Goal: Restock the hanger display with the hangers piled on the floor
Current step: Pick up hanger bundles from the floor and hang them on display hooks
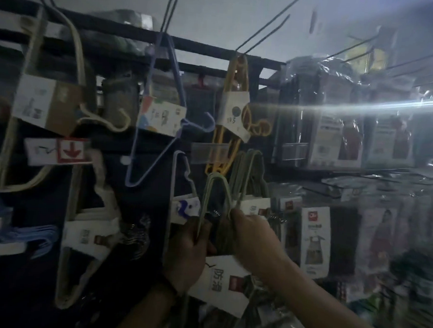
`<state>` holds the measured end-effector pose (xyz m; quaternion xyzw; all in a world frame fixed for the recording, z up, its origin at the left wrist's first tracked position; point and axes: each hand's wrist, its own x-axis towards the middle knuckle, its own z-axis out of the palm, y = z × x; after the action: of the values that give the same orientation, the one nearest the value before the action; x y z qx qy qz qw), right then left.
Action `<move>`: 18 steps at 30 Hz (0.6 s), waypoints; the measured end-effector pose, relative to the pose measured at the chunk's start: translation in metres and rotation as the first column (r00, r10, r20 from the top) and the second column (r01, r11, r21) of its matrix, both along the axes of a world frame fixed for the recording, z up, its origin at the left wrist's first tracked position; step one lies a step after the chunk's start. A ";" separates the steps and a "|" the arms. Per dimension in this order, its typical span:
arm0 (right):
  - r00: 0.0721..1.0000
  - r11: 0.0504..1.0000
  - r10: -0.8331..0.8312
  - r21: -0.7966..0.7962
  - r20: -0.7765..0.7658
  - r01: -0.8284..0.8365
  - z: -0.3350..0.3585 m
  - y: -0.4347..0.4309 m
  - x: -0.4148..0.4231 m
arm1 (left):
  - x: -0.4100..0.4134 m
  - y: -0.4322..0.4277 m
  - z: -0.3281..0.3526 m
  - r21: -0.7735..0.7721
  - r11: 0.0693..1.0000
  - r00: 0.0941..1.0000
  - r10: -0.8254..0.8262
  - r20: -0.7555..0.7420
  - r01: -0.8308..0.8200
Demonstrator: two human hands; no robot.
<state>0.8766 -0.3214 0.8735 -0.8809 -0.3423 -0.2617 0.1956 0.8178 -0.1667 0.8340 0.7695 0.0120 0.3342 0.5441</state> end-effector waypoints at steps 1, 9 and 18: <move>1.000 1.000 -0.015 -0.006 0.006 0.015 -0.002 -0.014 0.018 | 0.014 -0.013 0.003 0.016 1.000 1.000 0.008 0.004 -0.008; 0.997 0.994 -0.051 0.100 0.054 0.046 0.010 -0.088 0.133 | 0.078 -0.087 0.004 0.479 0.878 0.998 -0.009 0.059 -0.020; 0.961 0.972 -0.034 0.233 0.274 -0.032 0.016 -0.116 0.158 | 0.094 -0.111 0.008 0.667 0.744 0.997 -0.026 0.070 -0.027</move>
<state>1.0350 -0.4370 0.8892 -0.8066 -0.3324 -0.4207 0.2486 0.9115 -0.2777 0.8422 0.9000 -0.1285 0.3451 0.2331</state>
